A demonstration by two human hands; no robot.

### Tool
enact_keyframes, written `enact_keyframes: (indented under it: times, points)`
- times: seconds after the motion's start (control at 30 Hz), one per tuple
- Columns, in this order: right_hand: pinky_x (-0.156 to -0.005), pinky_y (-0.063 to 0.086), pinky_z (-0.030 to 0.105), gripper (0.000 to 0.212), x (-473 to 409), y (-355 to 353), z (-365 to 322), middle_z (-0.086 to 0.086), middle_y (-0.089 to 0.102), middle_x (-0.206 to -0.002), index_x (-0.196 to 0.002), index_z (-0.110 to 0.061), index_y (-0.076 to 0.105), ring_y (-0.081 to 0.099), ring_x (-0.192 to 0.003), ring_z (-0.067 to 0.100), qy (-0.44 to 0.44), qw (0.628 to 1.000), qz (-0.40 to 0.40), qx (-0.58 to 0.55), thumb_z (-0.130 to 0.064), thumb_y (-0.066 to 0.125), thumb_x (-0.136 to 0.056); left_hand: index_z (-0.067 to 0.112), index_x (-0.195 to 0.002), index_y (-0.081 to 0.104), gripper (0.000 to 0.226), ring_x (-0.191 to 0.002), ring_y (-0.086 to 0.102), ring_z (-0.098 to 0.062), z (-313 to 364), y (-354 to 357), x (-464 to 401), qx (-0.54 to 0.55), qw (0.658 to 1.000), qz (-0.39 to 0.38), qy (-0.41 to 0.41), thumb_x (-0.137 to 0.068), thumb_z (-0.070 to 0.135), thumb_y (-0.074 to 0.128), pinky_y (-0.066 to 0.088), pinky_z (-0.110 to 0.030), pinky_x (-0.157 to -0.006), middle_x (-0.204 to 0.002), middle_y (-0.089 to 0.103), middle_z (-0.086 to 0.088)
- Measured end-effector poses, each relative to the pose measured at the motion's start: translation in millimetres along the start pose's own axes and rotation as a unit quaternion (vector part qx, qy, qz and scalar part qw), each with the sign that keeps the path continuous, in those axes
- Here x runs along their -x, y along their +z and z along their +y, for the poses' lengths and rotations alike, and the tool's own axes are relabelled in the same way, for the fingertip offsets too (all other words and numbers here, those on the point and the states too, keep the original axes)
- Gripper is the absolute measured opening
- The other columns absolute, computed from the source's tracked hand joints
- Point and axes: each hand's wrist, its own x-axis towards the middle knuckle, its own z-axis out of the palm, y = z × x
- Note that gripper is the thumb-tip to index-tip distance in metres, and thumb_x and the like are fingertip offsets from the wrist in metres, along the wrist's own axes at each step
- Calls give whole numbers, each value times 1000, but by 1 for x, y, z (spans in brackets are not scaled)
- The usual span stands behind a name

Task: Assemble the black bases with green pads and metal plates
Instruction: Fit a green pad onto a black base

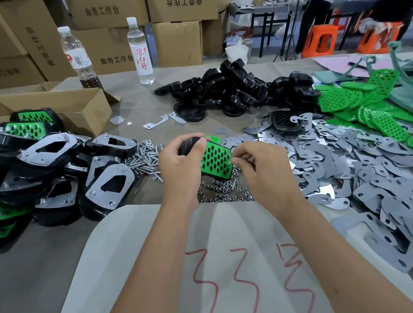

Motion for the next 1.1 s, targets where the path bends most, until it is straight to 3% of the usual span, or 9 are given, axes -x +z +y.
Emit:
enact_keyframes:
  times: [0.13, 0.3, 0.47, 0.57, 0.67, 0.77, 0.9, 1.0, 1.1]
  points:
    - [-62, 44, 15, 11, -1, -2, 7, -18, 62, -63, -79, -11, 75, 57, -60, 1, 74, 995, 3, -69, -5, 80, -87, 20, -85, 78, 10, -79, 65, -8, -1, 1, 0, 7, 1000, 1, -14, -78, 23, 71, 52, -27, -73, -90, 77, -3]
    - [-67, 45, 38, 17, -2, -10, 2, -4, 59, -70, -78, -7, 65, 55, -69, 20, -39, 993, -82, 70, -7, 72, -93, 19, -83, 78, 5, -79, 63, -13, -6, 3, 2, -17, 1000, 0, -22, -82, 17, 73, 53, -33, -76, -88, 74, -5]
    - [-64, 50, 32, 15, -1, -7, 8, -1, 68, -65, -79, -12, 70, 59, -62, 15, 70, 996, -48, -31, -10, 75, -92, 24, -75, 78, 19, -74, 62, -9, -8, 4, 0, -15, 1000, 19, -16, -86, 11, 73, 51, -25, -68, -83, 74, 0]
    - [-69, 52, 39, 14, -1, -6, 10, 0, 67, -69, -81, -10, 68, 61, -67, 17, 58, 996, -67, -4, -10, 74, -93, 27, -68, 78, 33, -69, 61, -8, -8, 7, 2, -7, 1000, 16, -22, -90, 3, 72, 52, -23, -65, -75, 72, 5]
    - [-72, 49, 41, 14, -1, -3, 7, 0, 63, -72, -82, -7, 66, 57, -71, 20, 17, 996, -76, 45, -10, 72, -94, 23, -72, 78, 31, -71, 63, -8, -7, 7, 2, 3, 1000, 4, -21, -91, -1, 69, 53, -22, -66, -77, 75, 4]
    - [-64, 54, 37, 16, -1, -3, 7, 4, 67, -68, -77, -9, 68, 64, -64, 22, 99, 992, -41, -62, -9, 77, -91, 13, -84, 76, 20, -76, 68, -9, -5, 6, 1, 18, 1000, -9, -21, -92, -3, 67, 58, -28, -74, -83, 78, 2]
    - [-61, 54, 39, 19, -1, -4, 9, 14, 71, -71, -75, -10, 68, 59, -60, 21, 187, 968, -60, -159, -13, 80, -89, 14, -83, 76, 22, -88, 71, -22, -1, 7, 6, 31, 999, -15, -25, -93, -3, 67, 57, -55, -93, -93, 80, -9]
    - [-51, 41, 25, 29, -3, -9, 10, 2, 64, -63, -79, -11, 65, 47, -51, 9, 268, 908, -41, -319, -31, 85, -82, 6, -99, 74, 10, -102, 73, -39, 2, 7, 6, 65, 996, -23, -47, -97, 2, 65, 54, -67, -96, -102, 80, -9]
    - [-47, 37, 21, 50, -5, -15, 11, 13, 72, -93, -100, -8, 70, 52, -62, 13, 309, 854, -108, -404, -49, 81, -73, 2, -111, 72, 14, -113, 68, -44, 4, 8, 7, 91, 993, -29, -63, -99, 6, 65, 52, -67, -99, -110, 79, -11]
